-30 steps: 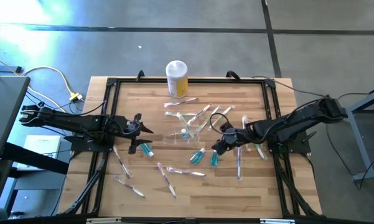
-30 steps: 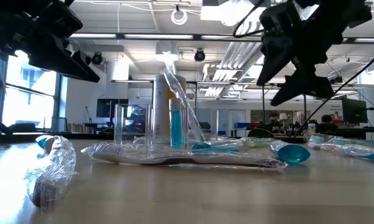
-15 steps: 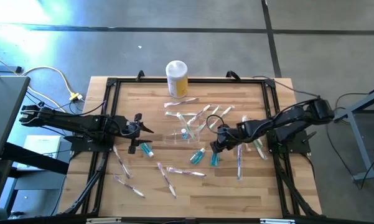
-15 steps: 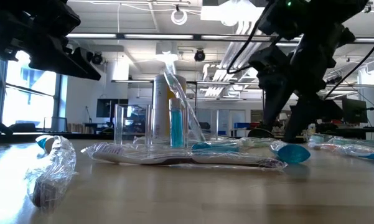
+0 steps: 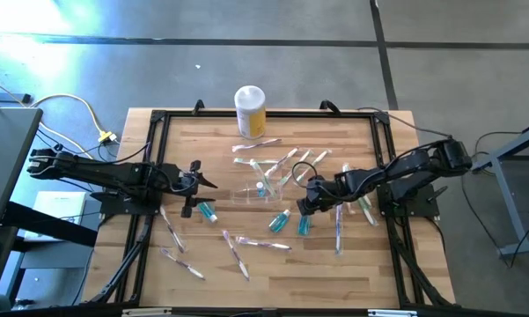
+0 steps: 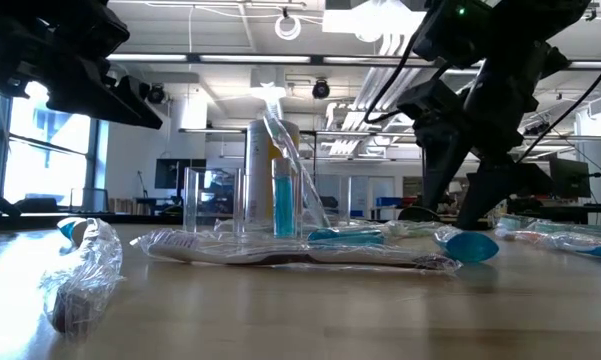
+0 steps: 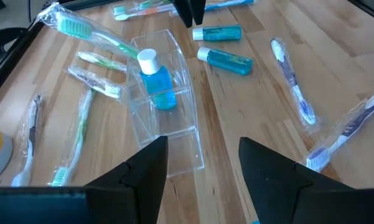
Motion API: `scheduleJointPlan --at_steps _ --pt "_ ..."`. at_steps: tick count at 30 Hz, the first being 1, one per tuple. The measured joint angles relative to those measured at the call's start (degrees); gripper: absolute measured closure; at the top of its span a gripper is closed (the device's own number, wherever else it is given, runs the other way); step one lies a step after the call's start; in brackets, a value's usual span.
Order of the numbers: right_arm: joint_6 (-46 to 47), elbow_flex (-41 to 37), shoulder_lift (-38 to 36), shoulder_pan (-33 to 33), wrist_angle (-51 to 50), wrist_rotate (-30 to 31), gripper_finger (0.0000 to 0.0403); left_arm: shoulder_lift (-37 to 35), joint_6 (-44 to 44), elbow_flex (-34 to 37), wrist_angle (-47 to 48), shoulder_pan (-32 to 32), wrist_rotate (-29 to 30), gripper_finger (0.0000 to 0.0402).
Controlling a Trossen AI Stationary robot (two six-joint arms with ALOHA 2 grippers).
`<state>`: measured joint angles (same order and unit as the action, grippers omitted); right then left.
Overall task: Pick & Place toothbrushing station
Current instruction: Put the mouthwash bottle into the transparent organizer
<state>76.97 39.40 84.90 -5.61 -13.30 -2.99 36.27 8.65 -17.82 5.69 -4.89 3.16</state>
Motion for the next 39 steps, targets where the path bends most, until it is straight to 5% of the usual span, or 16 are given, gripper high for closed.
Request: scheduleJointPlan --at_steps 21,26,35,39 --pt "1.0 0.3 7.4 0.5 0.8 0.6 0.0192 0.0 -1.6 0.0 0.5 0.0 0.0 0.021" --pt "0.5 0.2 7.5 0.5 -1.2 1.0 0.024 0.0 -1.6 0.0 0.5 0.0 0.0 0.021" --pt "-2.3 0.0 7.6 0.5 -2.3 1.2 0.0384 0.0 -1.5 0.0 0.5 0.0 0.0 0.021" --pt "-2.7 0.0 7.7 0.5 -2.4 1.2 0.0395 0.0 -1.5 0.0 0.5 0.0 0.0 0.021"
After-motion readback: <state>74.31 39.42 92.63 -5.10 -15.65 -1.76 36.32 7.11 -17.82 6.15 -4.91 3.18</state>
